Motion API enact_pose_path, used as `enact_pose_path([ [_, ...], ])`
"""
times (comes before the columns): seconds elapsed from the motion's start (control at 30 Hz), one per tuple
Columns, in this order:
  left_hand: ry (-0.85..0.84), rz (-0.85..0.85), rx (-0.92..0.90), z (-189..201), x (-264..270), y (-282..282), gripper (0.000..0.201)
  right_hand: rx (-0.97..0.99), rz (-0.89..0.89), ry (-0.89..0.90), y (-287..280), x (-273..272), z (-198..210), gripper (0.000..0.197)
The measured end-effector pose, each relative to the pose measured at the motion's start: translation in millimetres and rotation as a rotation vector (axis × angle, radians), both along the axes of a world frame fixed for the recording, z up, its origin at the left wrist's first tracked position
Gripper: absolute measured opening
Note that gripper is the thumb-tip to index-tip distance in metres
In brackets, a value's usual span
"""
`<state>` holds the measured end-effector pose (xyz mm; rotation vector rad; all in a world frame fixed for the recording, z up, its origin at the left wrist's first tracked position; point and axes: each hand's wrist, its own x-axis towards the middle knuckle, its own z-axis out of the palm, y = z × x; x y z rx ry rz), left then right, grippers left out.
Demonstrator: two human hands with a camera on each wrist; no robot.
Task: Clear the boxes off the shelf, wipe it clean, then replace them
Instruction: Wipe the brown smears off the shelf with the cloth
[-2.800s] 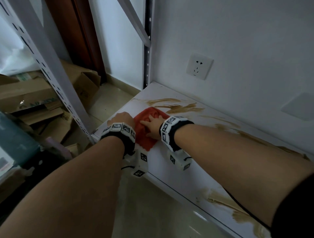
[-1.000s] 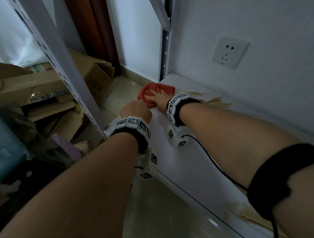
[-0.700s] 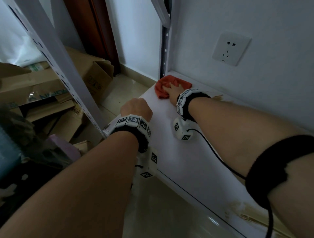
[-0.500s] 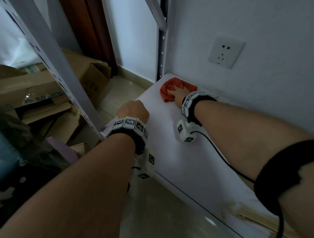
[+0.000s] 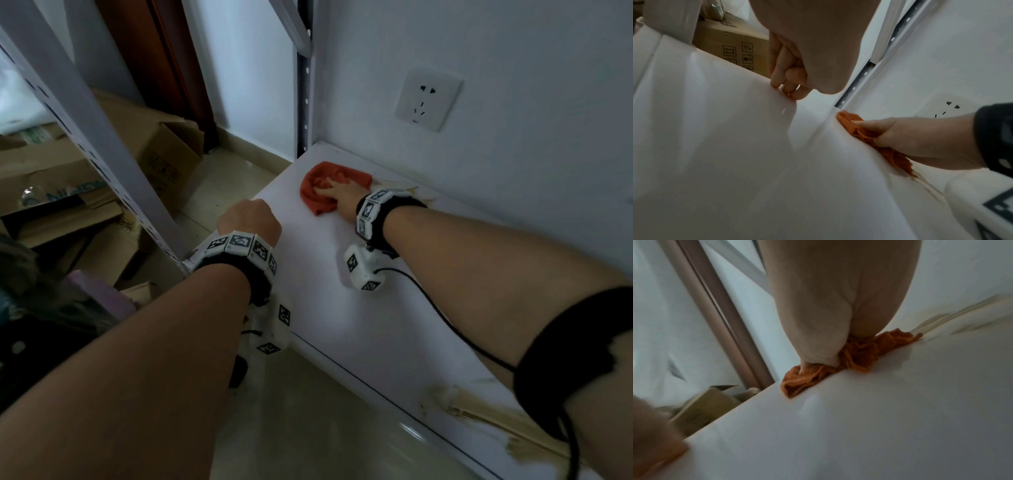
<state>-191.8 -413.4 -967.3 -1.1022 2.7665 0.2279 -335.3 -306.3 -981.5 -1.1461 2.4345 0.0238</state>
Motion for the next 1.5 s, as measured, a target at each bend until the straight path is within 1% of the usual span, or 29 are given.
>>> enact_pose_path([
  [0.07, -0.001, 0.000, 0.003, 0.7, -0.2, 0.1, 0.018, 0.020, -0.111, 0.026, 14.3, -19.4, -0.8, 0.050],
  [0.13, 0.005, 0.003, 0.009, 0.8, -0.3, -0.1, 0.021, 0.026, -0.204, 0.013, 23.2, -28.7, 0.8, 0.053],
  [0.2, 0.008, 0.005, 0.005, 0.7, -0.7, 0.4, 0.021, 0.016, -0.205, 0.003, 22.0, -26.6, 0.3, 0.052],
  [0.33, -0.008, 0.005, -0.008, 0.2, -0.5, 2.5, 0.020, -0.123, -0.211, -0.141, 0.7, 1.1, -3.2, 0.050],
  [0.37, -0.004, 0.003, -0.007, 0.0, -0.2, 2.5, 0.021, -0.151, -0.200, -0.172, -6.8, 10.7, -4.8, 0.051],
  [0.43, 0.014, 0.006, 0.000, 0.0, 0.7, 3.0, 0.022, -0.198, -0.212, -0.274, -21.5, 28.8, -7.8, 0.061],
  [0.47, 0.019, 0.008, 0.004, 0.1, 1.0, 3.4, 0.021, -0.205, -0.201, -0.299, -24.6, 34.8, -8.0, 0.064],
  [0.53, 0.018, 0.007, 0.003, -0.2, 1.0, 4.3, 0.018, -0.216, -0.132, -0.304, -22.5, 32.3, -10.5, 0.060],
  [0.6, 0.008, 0.009, -0.002, -0.2, 0.9, 4.3, 0.016, -0.184, -0.109, -0.258, -13.7, 18.0, -11.8, 0.051],
  [0.7, -0.013, 0.009, -0.005, 0.2, -1.2, 4.3, 0.019, -0.121, -0.092, -0.074, -0.3, -3.2, -10.7, 0.051],
  [0.9, -0.018, 0.002, -0.021, -0.3, -4.6, 2.5, 0.021, -0.077, -0.202, 0.047, 25.0, -34.0, -4.6, 0.052],
  [1.0, -0.016, -0.009, -0.025, -1.8, -4.5, 1.0, 0.022, -0.034, -0.316, 0.059, 36.3, -43.8, 0.2, 0.048],
  [1.07, -0.020, -0.012, -0.023, -2.3, -4.9, 0.4, 0.022, -0.001, -0.345, 0.071, 38.1, -40.8, 3.2, 0.052],
  [1.17, -0.028, -0.014, -0.030, -1.6, -5.6, 1.1, 0.023, -0.060, -0.303, 0.046, 35.0, -25.8, 2.5, 0.050],
  [1.23, -0.035, -0.014, -0.028, -0.4, -6.0, 3.0, 0.024, -0.082, -0.234, 0.029, 25.6, -13.3, 1.6, 0.050],
  [1.4, -0.026, -0.004, -0.017, 0.1, -3.9, 6.3, 0.020, -0.009, -0.038, -0.079, -10.8, 21.7, -1.6, 0.054],
  [1.47, -0.012, -0.001, -0.012, -0.2, -2.7, 8.5, 0.021, -0.021, -0.017, -0.121, -10.5, 22.1, -7.5, 0.054],
  [1.5, -0.011, 0.002, -0.011, -0.1, -2.4, 9.7, 0.023, -0.067, -0.020, -0.153, -5.2, 19.7, -10.6, 0.052],
])
